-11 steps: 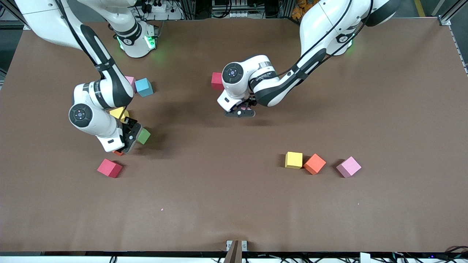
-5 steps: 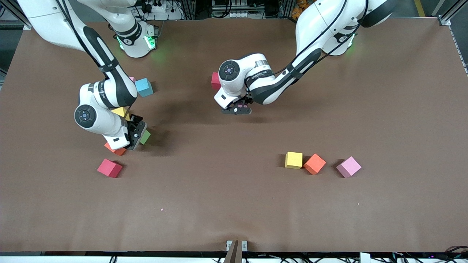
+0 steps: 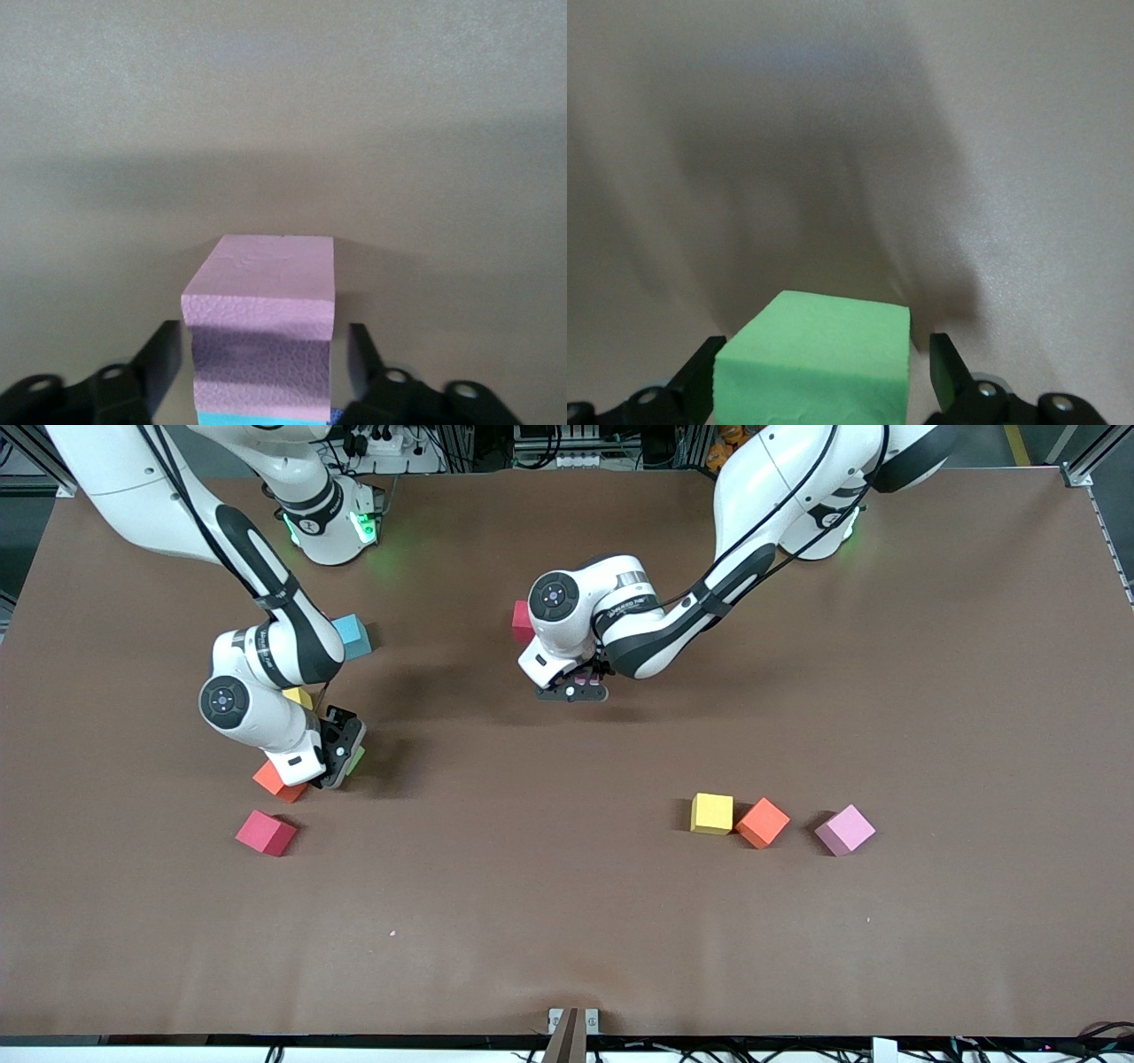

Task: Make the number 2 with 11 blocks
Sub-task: 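Grasp the green cube with the right gripper while the left gripper carries pink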

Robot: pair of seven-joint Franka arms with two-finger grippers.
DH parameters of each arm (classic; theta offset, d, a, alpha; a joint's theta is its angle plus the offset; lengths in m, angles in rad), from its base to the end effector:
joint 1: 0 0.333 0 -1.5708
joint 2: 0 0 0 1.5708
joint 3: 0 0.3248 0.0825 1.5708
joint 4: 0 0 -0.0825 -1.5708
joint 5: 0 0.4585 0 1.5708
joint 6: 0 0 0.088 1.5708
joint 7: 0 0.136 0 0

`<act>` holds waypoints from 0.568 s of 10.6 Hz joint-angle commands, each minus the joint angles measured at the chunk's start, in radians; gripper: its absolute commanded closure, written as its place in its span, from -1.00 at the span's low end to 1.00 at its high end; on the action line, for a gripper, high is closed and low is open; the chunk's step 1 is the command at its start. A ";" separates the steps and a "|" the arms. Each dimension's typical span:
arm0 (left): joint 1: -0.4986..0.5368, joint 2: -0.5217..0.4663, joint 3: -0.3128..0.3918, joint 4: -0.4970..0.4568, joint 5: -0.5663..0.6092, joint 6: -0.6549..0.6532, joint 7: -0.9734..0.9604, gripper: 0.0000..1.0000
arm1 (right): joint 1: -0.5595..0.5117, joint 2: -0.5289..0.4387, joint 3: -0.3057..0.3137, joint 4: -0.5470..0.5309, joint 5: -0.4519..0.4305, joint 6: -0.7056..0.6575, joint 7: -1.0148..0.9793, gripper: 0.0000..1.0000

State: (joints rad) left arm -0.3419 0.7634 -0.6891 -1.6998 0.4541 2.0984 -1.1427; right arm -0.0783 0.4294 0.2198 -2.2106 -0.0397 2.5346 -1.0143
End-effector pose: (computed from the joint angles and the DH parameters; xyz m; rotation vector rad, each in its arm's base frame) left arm 0.4071 -0.5793 0.1452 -3.0377 0.0837 0.2445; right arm 0.5715 0.0919 0.0934 -2.5280 -1.6825 0.0840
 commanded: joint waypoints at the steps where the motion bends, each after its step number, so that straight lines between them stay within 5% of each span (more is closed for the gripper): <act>1: -0.009 -0.010 0.007 0.017 0.003 -0.008 -0.011 -1.00 | 0.003 -0.011 0.000 -0.008 0.018 0.009 -0.027 -1.00; 2: -0.008 -0.024 0.005 0.019 -0.002 -0.018 -0.015 -1.00 | 0.002 -0.011 -0.002 -0.006 0.018 0.009 -0.027 -0.86; 4: 0.010 -0.079 0.003 0.020 -0.012 -0.057 -0.078 -1.00 | 0.008 -0.024 0.004 0.008 0.012 -0.002 -0.023 0.12; 6: 0.076 -0.125 0.002 0.022 -0.050 -0.061 -0.109 -1.00 | 0.066 -0.040 0.028 0.055 0.009 -0.019 -0.018 0.43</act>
State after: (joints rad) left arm -0.3127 0.7011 -0.6884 -1.6617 0.4448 2.0580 -1.2326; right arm -0.0551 0.4200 0.2306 -2.1796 -0.0403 2.5400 -1.0278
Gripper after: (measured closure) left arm 0.000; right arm 0.388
